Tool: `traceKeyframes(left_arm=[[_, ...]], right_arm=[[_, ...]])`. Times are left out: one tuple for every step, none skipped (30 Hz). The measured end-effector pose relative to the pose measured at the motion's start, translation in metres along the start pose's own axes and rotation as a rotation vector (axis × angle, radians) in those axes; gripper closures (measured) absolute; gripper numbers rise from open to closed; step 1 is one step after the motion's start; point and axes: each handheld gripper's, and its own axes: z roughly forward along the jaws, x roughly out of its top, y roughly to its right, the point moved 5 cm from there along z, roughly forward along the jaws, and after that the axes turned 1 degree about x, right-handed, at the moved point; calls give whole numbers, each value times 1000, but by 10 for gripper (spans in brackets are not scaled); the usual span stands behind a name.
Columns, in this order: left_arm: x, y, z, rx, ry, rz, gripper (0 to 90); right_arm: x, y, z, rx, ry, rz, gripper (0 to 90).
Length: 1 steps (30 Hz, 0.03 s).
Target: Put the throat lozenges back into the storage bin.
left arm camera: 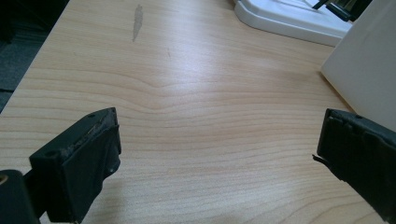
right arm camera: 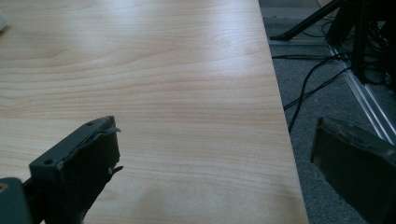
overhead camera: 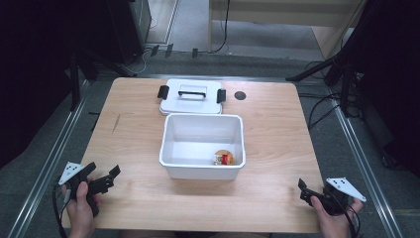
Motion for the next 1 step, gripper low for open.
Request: traceKeyframes(left_arm=[[0, 0, 0, -2, 0, 0, 3]], right_arm=[[0, 0, 0, 2, -1, 6, 15]])
